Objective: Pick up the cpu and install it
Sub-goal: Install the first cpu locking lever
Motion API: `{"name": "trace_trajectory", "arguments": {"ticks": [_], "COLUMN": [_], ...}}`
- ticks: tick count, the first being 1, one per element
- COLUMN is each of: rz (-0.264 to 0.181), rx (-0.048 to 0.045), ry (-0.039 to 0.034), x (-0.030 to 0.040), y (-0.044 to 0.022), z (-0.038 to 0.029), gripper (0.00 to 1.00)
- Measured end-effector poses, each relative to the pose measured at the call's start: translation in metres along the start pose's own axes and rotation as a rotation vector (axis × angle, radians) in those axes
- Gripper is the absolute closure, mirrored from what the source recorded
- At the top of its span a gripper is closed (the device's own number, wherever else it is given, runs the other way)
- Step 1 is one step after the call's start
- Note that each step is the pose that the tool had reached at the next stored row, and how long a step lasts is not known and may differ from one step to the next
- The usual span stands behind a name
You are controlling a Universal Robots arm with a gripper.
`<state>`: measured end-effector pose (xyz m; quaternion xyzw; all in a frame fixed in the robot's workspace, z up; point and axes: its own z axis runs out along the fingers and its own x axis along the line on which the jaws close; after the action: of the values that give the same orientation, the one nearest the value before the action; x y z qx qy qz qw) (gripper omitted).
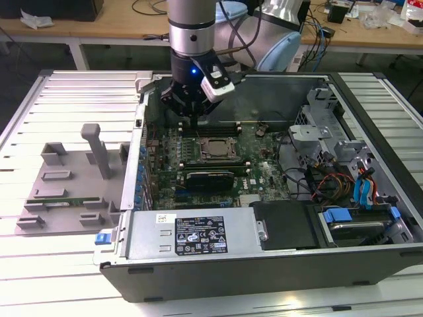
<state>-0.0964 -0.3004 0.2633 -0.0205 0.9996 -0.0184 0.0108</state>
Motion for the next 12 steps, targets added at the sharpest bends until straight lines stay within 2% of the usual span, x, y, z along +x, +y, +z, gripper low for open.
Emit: {"name": "trace_trajectory", "arguments": {"ticks": [6, 9, 12], "rz": [0.0, 0.0, 0.0], "rx": [-0.0003, -0.0011, -0.0029], "ry": [-0.0001, 0.0, -0.0002], "x": [0.0128, 0.0158, 0.0168], "y": [0.0079, 0.0127, 0.0204], "z": [0.0009, 0.0012, 0.0015], "gripper": [0.89, 0.89, 0.89]}}
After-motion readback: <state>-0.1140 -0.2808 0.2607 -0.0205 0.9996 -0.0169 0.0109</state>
